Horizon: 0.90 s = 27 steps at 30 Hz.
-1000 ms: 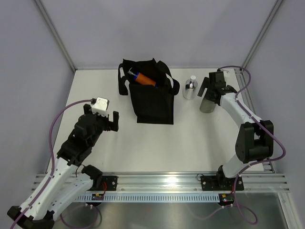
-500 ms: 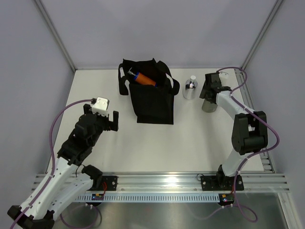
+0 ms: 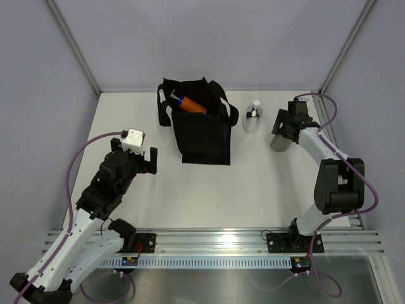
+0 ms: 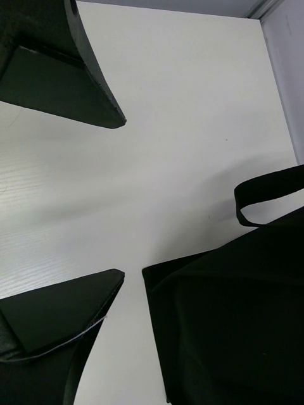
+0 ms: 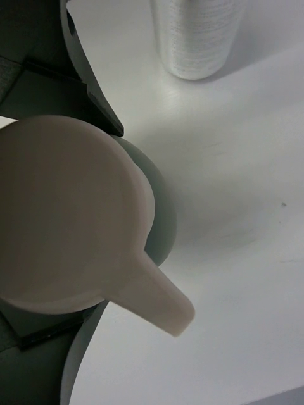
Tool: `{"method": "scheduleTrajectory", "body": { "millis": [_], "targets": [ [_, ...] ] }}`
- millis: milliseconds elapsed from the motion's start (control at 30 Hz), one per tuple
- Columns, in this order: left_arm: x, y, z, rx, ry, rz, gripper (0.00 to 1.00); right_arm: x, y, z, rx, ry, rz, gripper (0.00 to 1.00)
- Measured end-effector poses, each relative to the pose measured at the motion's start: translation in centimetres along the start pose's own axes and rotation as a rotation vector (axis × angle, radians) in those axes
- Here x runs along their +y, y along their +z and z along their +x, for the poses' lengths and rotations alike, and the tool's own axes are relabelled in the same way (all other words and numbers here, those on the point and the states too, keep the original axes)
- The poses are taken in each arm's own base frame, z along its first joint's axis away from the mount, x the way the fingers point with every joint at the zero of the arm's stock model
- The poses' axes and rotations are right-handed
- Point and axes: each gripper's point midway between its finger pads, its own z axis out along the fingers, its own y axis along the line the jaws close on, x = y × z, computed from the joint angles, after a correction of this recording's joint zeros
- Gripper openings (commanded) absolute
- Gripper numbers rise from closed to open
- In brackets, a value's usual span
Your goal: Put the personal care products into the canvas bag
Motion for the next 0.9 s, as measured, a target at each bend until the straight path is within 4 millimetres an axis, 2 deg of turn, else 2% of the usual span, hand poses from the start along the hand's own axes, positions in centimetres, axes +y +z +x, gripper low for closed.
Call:
{"method": "scheduleTrajectory", "body": {
  "millis": [67, 133, 333, 533, 733, 900],
  "targets": [
    [0.0, 0.0, 0.0, -0.001, 0.0, 0.0, 0.99, 0.2, -0.8, 0.6, 0.017, -0.045, -0.07, 0.13],
    [0.0, 0.0, 0.0, -0.001, 0.0, 0.0, 0.99, 0.8, -1.9, 1.6, 0.043, -0.105, -0.159, 0.0],
    [0.0, -0.1, -0.1, -0.005, -0.001, 0.0, 0.99, 3.8, -4.8, 4.4, 0.111, -0.274, -0.43, 0.0],
    [0.0, -0.1, 0.0, -0.006, -0.002, 0.0, 0.99, 4.9, -6.2, 5.6, 0.122, -0.395, -0.569, 0.0],
    [0.0, -0.2, 0.1, -0.005, -0.001, 0.0, 0.99, 5.3, -9.4, 5.0, 0.071, -0.481, -0.66, 0.0],
    [0.1, -0.2, 0.0, -0.007, -0.001, 0.0, 0.99, 6.4, -14.4, 2.9, -0.024, -0.552, -0.778, 0.0]
  ]
}}
